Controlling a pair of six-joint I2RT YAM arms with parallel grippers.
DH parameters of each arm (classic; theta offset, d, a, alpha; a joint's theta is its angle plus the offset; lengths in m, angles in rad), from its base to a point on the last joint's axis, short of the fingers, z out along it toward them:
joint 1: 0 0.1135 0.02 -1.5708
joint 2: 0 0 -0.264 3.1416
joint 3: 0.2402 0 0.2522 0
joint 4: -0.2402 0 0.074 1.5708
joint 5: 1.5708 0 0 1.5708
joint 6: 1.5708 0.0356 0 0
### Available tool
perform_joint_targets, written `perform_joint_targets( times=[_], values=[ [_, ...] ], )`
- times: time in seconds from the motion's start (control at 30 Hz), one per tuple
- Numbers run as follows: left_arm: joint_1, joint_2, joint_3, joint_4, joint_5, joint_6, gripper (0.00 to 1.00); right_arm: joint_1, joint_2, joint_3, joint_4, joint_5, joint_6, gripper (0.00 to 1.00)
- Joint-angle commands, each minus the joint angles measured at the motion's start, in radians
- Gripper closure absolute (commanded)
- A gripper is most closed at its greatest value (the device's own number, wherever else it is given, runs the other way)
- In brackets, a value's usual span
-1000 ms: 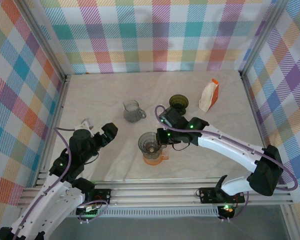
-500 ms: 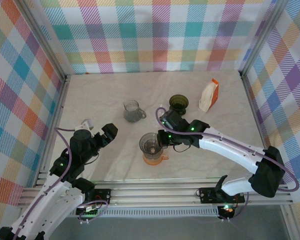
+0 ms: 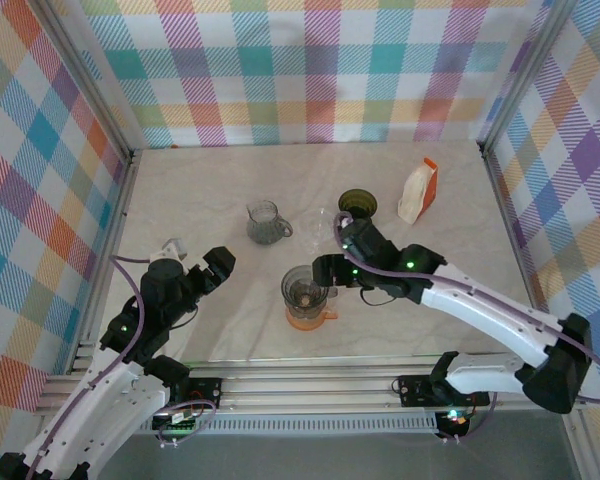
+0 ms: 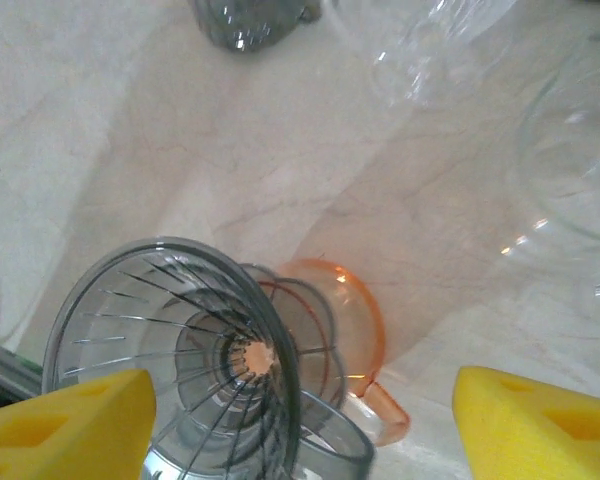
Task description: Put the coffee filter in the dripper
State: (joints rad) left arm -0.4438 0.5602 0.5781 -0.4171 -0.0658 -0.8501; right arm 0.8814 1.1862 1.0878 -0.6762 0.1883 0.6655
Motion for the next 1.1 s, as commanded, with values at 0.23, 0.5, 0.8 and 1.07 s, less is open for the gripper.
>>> perform_joint_targets(
  times=[0.23, 0.5, 0.8, 1.07],
  values=[
    [-0.004, 0.197, 0.018, -0.004, 0.036, 0.002, 0.08, -0.4, -0.006, 0.041, -0.005, 0.168, -0.127, 0.39],
    [-0.004, 0.15, -0.035, 0.08, 0.062, 0.023, 0.1, -0.659, 0.28, 0.183, 0.048, 0.108, -0.189, 0.44],
    [-0.004, 0.084, -0.06, 0.092, 0.069, 0.048, 0.15, -0.817, 0.553, 0.322, 0.131, 0.065, -0.221, 0.49],
    [-0.004, 0.118, -0.046, 0.102, 0.093, 0.062, 0.16, -0.843, 0.664, 0.399, 0.199, 0.049, -0.28, 0.5]
  ],
)
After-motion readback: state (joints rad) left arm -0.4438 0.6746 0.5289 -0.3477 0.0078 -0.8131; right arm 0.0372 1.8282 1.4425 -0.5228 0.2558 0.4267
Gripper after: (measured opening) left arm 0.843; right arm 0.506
